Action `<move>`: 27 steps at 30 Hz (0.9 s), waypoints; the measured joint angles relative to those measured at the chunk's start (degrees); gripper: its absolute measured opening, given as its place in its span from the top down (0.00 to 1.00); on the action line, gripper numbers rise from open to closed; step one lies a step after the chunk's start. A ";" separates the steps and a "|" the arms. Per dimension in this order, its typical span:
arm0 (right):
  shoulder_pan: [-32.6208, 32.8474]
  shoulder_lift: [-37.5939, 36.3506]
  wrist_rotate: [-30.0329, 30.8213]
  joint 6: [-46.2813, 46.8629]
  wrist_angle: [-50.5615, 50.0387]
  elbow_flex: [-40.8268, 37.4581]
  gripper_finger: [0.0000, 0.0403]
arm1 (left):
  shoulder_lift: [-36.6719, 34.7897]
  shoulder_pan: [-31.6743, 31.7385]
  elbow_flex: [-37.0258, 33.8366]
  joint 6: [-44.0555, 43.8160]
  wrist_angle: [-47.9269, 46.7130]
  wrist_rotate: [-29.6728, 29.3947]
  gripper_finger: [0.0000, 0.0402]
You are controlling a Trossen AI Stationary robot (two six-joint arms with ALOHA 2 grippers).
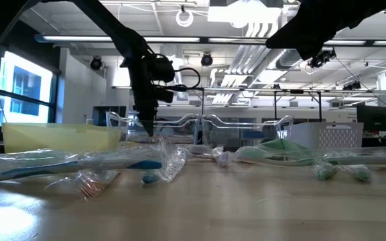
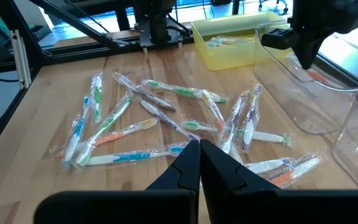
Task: Pick & Place Toothbrushes
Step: Put the orange toothbrush into the left transparent bin, then put the green toothbrush into the right transparent bin
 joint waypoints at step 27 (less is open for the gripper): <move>0.00 0.02 0.00 -0.09 -0.02 -0.02 0.99 | 0.00 -0.03 0.00 -0.02 7.80 -1.62 0.83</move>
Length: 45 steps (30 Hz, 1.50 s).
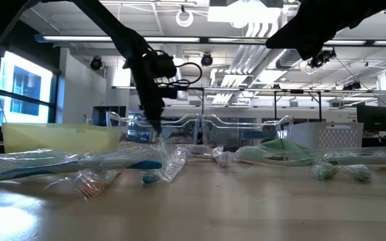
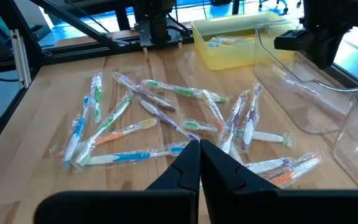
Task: Pick & Place Toothbrushes
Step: Put the green toothbrush into the right transparent bin
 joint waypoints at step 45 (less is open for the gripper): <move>-0.01 -0.01 0.62 2.47 0.09 0.00 0.99 | -58.89 -20.78 -43.43 9.03 23.95 0.73 0.83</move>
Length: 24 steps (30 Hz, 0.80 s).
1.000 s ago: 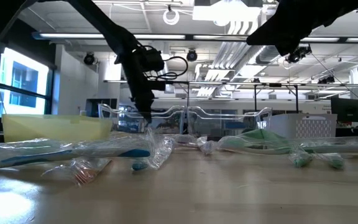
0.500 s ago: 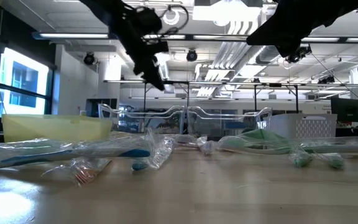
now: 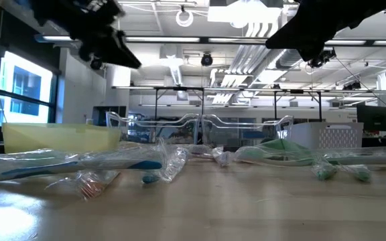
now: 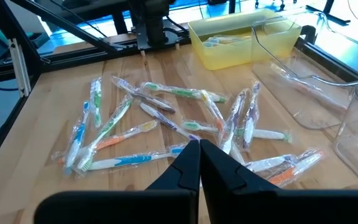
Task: Pick & Place Toothbrushes
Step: Put the green toothbrush into the right transparent bin
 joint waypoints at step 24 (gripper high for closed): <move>-0.01 -0.01 3.93 0.18 1.89 0.00 0.99 | -35.18 -10.01 -11.52 1.55 -4.59 0.04 0.83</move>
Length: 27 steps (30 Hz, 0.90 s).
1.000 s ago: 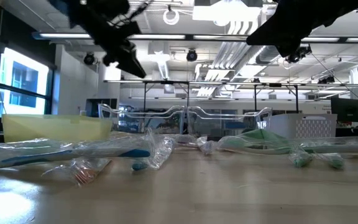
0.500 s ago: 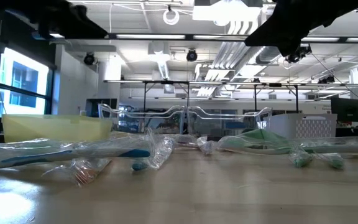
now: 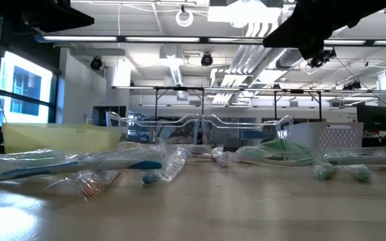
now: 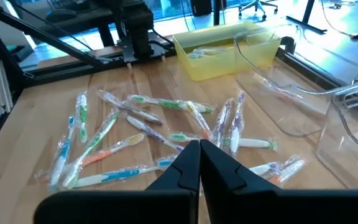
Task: Pick & Place Toothbrushes
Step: Put the green toothbrush into the right transparent bin
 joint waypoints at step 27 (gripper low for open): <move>0.00 0.01 0.00 -0.17 0.25 0.00 0.99 | 0.02 0.02 0.02 -0.02 -0.68 0.00 0.83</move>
